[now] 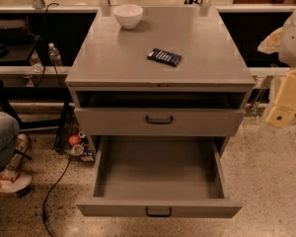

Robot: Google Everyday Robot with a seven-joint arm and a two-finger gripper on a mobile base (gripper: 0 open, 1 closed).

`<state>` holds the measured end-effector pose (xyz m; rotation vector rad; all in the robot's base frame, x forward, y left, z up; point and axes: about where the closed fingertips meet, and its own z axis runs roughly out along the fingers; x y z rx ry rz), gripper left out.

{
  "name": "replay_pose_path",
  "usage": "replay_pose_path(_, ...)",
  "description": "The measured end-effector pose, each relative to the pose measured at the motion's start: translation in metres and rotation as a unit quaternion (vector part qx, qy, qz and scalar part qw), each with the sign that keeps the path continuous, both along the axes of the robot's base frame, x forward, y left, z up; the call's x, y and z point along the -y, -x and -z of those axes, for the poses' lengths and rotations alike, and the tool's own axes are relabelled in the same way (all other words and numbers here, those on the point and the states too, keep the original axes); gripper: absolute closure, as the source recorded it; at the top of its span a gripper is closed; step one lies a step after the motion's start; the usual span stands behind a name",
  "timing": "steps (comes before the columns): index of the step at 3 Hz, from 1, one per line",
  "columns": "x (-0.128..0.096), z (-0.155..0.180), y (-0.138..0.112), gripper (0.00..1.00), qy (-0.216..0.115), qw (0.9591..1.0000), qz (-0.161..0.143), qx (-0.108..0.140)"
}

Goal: Close middle drawer

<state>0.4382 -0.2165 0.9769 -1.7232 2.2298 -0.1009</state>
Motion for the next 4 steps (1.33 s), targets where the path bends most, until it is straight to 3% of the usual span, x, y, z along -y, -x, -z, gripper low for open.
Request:
replay_pose_path(2, 0.002, 0.009, 0.002, 0.0, -0.003, 0.9999, 0.012, -0.01)
replay_pose_path(3, 0.012, 0.069, 0.017, 0.0, 0.004, 0.9952, 0.06, -0.076)
replay_pose_path(4, 0.02, 0.141, 0.048, 0.0, -0.011, 0.9809, 0.135, -0.14)
